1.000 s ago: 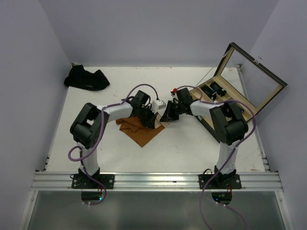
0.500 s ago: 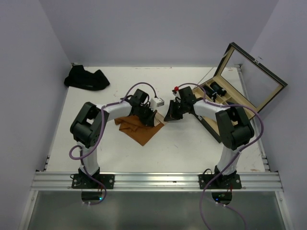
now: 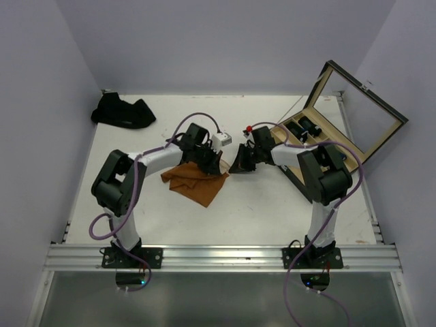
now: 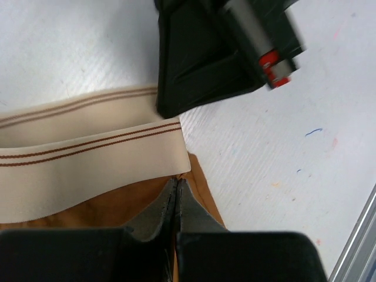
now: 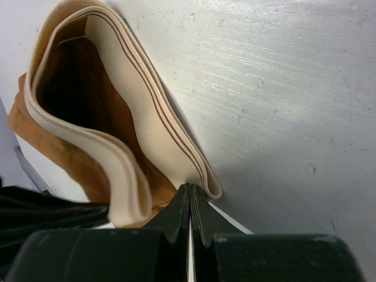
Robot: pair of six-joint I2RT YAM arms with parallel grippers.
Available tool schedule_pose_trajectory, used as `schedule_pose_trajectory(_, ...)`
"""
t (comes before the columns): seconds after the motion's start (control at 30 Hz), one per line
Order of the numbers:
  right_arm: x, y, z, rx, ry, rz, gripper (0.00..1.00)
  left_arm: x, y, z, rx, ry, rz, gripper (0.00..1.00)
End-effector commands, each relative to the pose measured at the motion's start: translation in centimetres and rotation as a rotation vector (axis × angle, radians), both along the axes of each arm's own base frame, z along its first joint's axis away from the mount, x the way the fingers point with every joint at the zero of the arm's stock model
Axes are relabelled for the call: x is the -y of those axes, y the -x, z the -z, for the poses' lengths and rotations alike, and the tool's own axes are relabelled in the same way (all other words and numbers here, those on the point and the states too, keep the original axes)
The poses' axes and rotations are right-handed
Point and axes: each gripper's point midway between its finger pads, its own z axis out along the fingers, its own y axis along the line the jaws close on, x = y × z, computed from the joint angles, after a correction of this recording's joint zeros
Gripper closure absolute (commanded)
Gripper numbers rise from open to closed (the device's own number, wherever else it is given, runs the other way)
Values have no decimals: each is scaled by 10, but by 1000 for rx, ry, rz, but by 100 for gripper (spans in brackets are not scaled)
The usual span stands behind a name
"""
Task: Roll the underwear
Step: Fold the underwear
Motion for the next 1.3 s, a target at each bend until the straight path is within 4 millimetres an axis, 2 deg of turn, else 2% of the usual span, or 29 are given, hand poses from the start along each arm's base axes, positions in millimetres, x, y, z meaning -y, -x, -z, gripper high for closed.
schedule_pose_trajectory(0.0, 13, 11, 34, -68, 67, 37, 100, 24, -13, -59, 63, 174, -59, 100)
schedule_pose_trajectory(0.1, 14, 12, 32, -60, 68, 35, 100, 29, -18, -63, 66, 184, -77, 100)
schedule_pose_trajectory(0.27, 12, 11, 26, -51, 59, 32, 100, 31, -20, -48, 27, 171, -90, 100)
schedule_pose_trajectory(0.53, 16, 12, 20, -32, 72, 21, 100, 48, -22, -45, -9, 221, -78, 100)
schedule_pose_trajectory(0.63, 18, 10, 19, -24, 77, 23, 100, 55, -21, -40, -18, 227, -71, 100)
schedule_pose_trajectory(0.73, 20, 11, 19, -28, 80, 26, 100, 56, -20, -24, -55, 210, -86, 100)
schedule_pose_trajectory(0.83, 22, 12, 17, -31, 85, 26, 100, 50, -17, 1, -92, 167, -106, 100)
schedule_pose_trajectory(0.97, 29, 8, 4, 13, 110, 13, 100, 37, -13, 25, -125, 126, -135, 100)
schedule_pose_trajectory(1.03, 33, 9, 0, 27, 128, -10, 100, 29, -15, 32, -139, 121, -160, 100)
schedule_pose_trajectory(1.17, 37, 9, -11, 48, 149, -48, 87, 22, -23, 37, -144, 114, -183, 100)
schedule_pose_trajectory(1.27, 38, 9, -23, 56, 139, -71, 83, 21, -27, 37, -146, 113, -184, 100)
